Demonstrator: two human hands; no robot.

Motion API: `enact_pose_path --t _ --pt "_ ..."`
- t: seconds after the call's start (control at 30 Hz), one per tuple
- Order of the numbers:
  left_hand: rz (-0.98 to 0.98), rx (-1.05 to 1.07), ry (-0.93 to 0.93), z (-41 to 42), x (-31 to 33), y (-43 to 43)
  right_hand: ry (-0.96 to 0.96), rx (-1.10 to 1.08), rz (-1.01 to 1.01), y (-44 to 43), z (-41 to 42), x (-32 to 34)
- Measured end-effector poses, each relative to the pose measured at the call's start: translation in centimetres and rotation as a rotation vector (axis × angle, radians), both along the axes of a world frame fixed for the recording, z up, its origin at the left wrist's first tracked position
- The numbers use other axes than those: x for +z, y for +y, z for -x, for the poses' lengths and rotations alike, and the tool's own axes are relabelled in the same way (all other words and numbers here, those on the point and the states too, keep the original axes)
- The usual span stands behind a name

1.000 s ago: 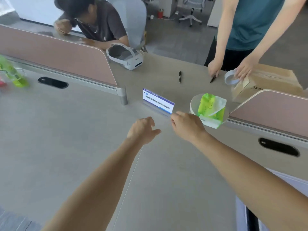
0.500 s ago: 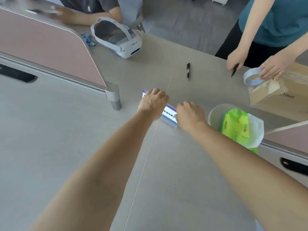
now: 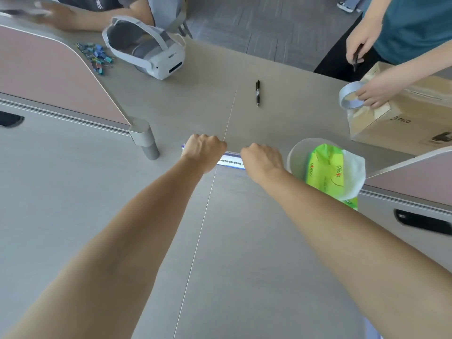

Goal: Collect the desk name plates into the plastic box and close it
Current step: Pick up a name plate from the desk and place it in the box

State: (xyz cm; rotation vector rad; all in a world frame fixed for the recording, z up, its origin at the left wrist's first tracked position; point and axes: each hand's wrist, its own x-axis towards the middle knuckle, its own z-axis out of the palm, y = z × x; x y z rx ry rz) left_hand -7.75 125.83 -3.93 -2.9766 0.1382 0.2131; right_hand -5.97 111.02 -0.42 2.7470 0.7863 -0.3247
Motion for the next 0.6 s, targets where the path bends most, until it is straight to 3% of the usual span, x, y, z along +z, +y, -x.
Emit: enact_pose_path --t 0.17,0.37,0.47,0.6 --pt "0.268 0.095 0.090 4.5 4.2 -0.7 -0.060 0.034 0.011 -1.1 3.8 5.2" --pt "0.425 0.132 0.150 12.9 9.2 -1.0 -0.029 0.178 0.026 -2.4 9.3 10.8" --pt "0.666 0.235 0.181 17.5 10.9 -1.5 -0.016 0.270 0.026 -3.5 12.3 13.1" --pt "1.069 0.408 0.435 23.3 10.5 -3.3 -0.066 0.427 0.049 -6.9 16.5 16.3"
